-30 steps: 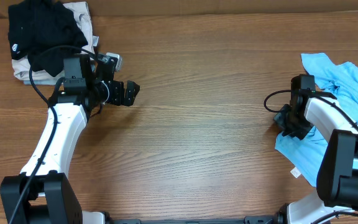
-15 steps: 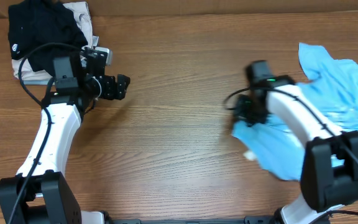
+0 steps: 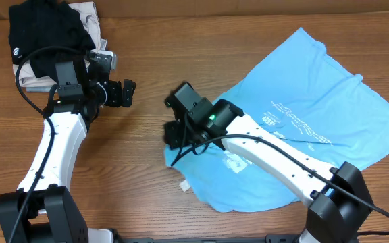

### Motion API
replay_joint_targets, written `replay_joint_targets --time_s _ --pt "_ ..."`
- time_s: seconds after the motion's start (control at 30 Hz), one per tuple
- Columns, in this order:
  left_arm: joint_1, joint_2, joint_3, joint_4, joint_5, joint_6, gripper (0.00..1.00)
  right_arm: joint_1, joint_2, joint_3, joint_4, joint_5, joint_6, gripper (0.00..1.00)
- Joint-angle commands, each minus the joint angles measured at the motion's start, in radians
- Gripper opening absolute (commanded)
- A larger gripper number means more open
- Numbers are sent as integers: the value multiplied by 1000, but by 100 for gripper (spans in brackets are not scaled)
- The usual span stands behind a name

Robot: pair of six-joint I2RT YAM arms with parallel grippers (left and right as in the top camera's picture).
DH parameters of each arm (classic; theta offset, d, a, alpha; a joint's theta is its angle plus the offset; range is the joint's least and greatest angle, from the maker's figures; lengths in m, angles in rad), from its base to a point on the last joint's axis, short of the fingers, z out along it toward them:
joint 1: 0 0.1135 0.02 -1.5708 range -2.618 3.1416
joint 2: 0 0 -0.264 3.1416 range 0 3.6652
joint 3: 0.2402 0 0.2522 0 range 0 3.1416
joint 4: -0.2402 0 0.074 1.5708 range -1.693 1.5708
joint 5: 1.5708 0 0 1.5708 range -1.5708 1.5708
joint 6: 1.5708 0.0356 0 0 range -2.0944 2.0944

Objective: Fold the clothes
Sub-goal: 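Drag the T-shirt left toward the table center with the right gripper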

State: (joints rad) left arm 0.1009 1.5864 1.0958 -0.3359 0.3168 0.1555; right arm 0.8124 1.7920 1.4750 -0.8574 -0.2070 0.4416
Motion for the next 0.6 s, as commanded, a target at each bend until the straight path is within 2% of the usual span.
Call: replay_joint_targets --time_s 0.0,0.17,0.23,0.37,0.57 --pt "8 6 21 -8 -12 -14 100 -45 -6 102 2 92 -1 77" --pt "-1 6 21 -82 36 -13 98 -189 -8 154 -58 127 0 89" --pt "-32 9 21 -141 84 -1 94 -307 -8 156 -97 127 3 90" --pt "-116 13 19 -210 76 43 93 -476 -8 156 -138 127 3 91" --pt "-259 51 19 -222 76 124 94 -655 -8 155 -163 124 -1 91"
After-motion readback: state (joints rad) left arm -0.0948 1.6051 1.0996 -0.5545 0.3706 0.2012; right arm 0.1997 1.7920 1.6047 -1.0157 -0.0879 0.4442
